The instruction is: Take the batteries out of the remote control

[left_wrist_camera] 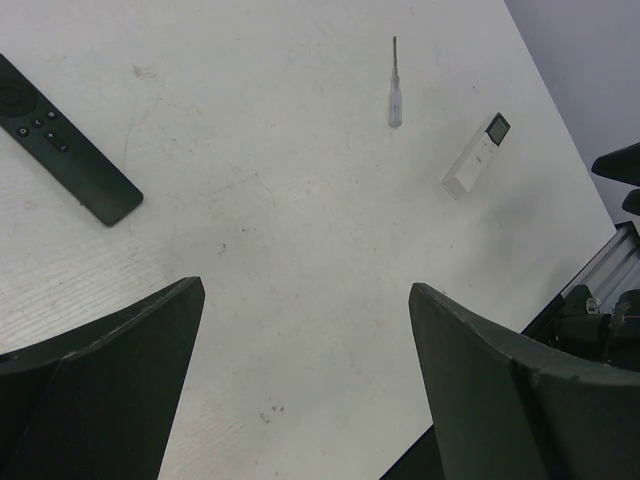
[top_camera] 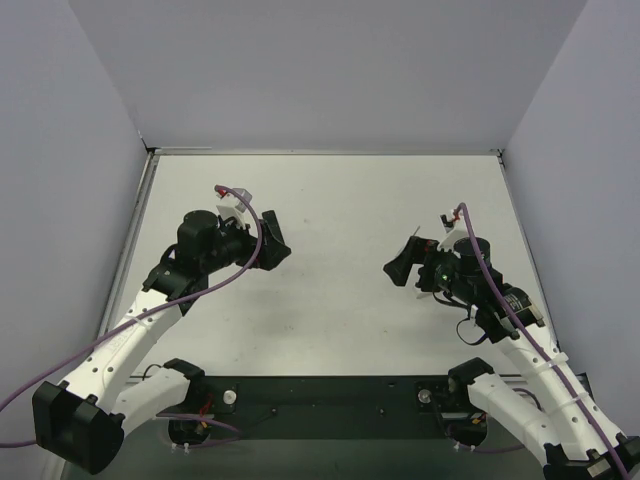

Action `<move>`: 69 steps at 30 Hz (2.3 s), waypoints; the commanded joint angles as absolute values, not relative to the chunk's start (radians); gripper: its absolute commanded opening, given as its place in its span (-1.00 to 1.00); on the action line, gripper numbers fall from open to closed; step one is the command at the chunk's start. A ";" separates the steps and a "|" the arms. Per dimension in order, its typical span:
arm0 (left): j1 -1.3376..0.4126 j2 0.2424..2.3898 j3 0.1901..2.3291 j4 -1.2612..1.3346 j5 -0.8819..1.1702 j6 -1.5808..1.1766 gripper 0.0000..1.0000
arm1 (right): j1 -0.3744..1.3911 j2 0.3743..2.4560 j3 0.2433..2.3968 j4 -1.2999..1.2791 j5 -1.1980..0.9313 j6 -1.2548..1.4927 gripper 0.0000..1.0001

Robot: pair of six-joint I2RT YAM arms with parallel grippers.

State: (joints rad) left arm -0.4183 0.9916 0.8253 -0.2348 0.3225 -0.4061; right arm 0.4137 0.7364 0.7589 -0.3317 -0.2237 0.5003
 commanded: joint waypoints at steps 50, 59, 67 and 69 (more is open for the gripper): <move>-0.425 2.085 1.647 -0.690 -0.265 -0.479 0.63 | 0.414 0.614 0.769 -0.595 0.054 0.644 0.90; -0.426 2.160 1.683 -0.702 -0.256 -0.471 0.58 | 0.416 0.649 0.796 -0.600 0.049 0.634 0.89; -0.426 2.132 1.666 -0.733 -0.217 -0.466 0.07 | 0.416 0.646 0.787 -0.597 0.048 0.640 0.89; -0.426 2.083 1.623 -0.713 -0.166 -0.472 -0.15 | 0.416 0.646 0.781 -0.580 0.020 0.631 0.89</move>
State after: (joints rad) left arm -0.4240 2.1559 1.6493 -0.7059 -0.2455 -0.4770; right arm 0.4133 0.6426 0.7666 -0.5877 0.0456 0.6468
